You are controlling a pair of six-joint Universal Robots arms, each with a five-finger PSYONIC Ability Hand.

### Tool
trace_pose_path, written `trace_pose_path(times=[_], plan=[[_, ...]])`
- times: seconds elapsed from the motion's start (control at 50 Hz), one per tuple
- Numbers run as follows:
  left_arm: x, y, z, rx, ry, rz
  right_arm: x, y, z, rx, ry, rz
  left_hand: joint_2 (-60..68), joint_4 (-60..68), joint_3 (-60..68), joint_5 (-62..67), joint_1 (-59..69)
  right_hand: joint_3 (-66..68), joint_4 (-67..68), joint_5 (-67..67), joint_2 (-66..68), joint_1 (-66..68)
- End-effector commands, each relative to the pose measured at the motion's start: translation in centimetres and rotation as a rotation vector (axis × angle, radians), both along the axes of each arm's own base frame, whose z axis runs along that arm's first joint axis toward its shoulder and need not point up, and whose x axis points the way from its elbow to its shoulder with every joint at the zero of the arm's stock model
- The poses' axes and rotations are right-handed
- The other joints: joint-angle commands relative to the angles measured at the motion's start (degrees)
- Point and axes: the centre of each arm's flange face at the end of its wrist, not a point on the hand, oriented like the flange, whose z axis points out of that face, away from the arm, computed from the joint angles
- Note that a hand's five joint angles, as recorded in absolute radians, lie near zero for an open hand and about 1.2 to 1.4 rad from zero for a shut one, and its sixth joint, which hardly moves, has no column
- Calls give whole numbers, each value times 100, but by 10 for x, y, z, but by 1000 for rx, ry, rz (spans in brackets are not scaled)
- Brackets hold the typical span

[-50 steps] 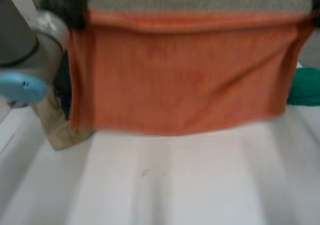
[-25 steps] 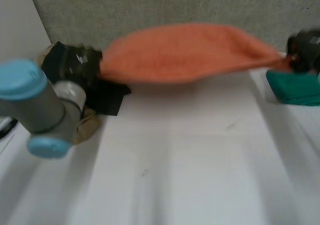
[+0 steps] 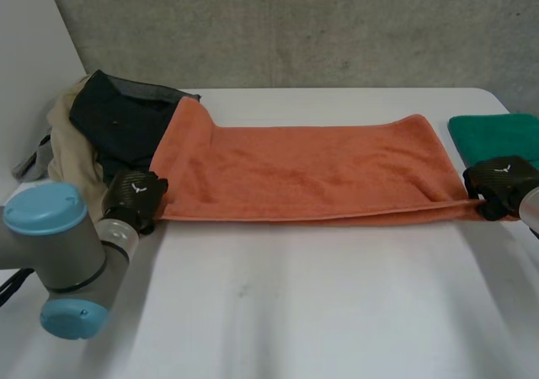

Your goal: Fold the laundry.

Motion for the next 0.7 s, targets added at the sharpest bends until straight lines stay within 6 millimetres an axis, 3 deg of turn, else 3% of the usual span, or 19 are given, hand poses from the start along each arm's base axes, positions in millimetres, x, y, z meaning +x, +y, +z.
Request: trace_pose_path(times=[0.02,0.16,0.24,0.34,0.46,0.56,0.7], plan=[[-2,12,7,-18,13,-36,1,4,5,-9,1,4,2791,2839,2836,2856,2762,1189,1143,1263,1223,1669],[4,33,18,-8,-36,-38,0,12,18,6,19,17,2791,2839,2836,2856,2762,1189,1143,1263,1223,1669],[18,60,29,73,-136,-4,-11,28,34,62,103,55,2791,2839,2836,2856,2762,1189,1143,1263,1223,1669],[39,114,47,293,-301,12,-34,62,50,243,322,172,2791,2839,2836,2856,2762,1189,1143,1263,1223,1669],[55,144,62,493,-355,28,-53,80,54,386,480,293,2791,2839,2836,2856,2762,1189,1143,1263,1223,1669],[46,132,72,459,-288,-9,-47,69,47,364,444,254,2791,2839,2836,2856,2762,1189,1143,1263,1223,1669],[22,77,78,287,-187,17,-30,34,35,189,408,185,2791,2839,2836,2856,2762,1189,1143,1263,1223,1669]])
